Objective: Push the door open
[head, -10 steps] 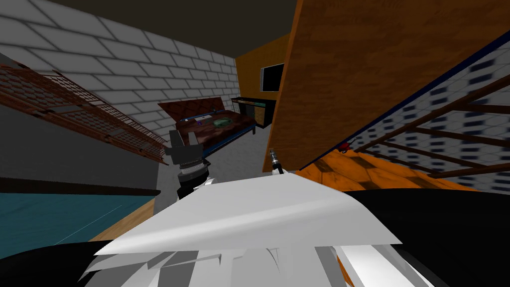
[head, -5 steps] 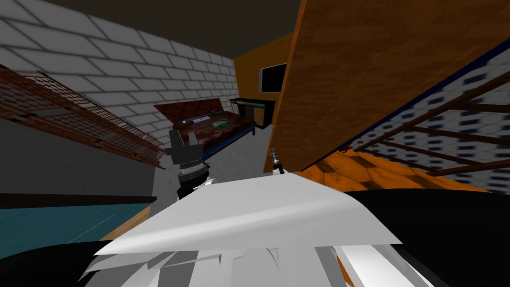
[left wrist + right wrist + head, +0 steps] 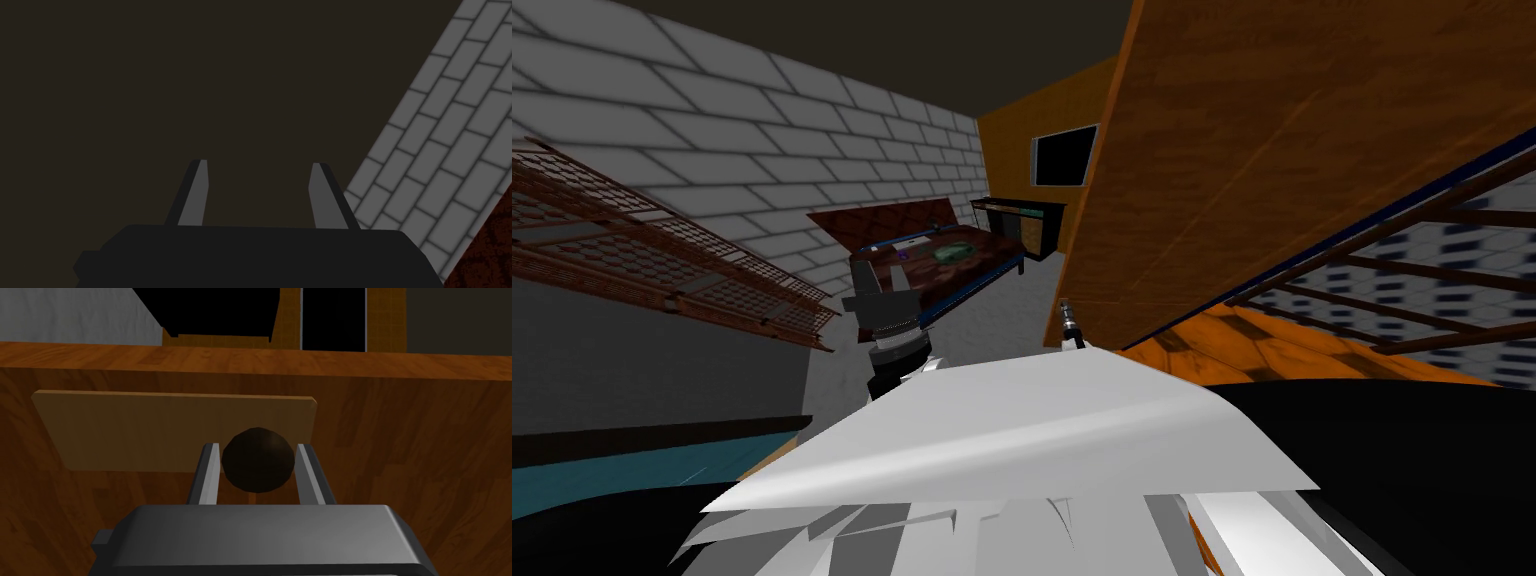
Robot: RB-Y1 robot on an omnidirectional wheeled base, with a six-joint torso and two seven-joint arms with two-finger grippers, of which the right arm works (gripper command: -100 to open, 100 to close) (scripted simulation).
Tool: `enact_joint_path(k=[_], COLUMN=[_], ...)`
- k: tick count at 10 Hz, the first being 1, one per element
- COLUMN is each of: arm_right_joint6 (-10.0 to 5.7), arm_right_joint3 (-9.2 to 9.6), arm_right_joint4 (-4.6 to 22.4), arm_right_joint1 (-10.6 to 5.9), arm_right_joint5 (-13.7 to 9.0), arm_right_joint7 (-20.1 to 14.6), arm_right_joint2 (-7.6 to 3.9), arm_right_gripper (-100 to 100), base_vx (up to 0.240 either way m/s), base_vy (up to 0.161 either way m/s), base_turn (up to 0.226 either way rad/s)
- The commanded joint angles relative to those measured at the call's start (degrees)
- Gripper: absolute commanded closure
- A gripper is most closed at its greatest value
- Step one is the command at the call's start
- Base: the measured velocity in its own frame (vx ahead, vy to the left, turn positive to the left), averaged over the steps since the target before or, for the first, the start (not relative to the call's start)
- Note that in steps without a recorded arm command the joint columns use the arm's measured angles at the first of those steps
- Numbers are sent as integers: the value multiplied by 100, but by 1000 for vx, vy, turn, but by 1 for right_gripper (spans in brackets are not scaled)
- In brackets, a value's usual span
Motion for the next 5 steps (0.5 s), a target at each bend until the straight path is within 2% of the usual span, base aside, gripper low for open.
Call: enact_joint_path(k=[1, 2, 3, 5], arm_right_joint6=[-88, -88, -93, -98], arm_right_joint3=[-136, -136, -259, -365], arm_right_joint4=[98, 98, 103, 108], arm_right_joint1=[-79, -79, -79, -78], arm_right_joint5=[-75, -75, -147, -209], arm_right_joint7=[53, 53, 100, 140], arm_right_joint2=[-53, -53, -74, -87], arm_right_gripper=[100, 100, 100, 100], base_vx=[233, 138, 182, 206], base_vy=[75, 46, 54, 73], base_turn=[-54, -41, -47, -70])
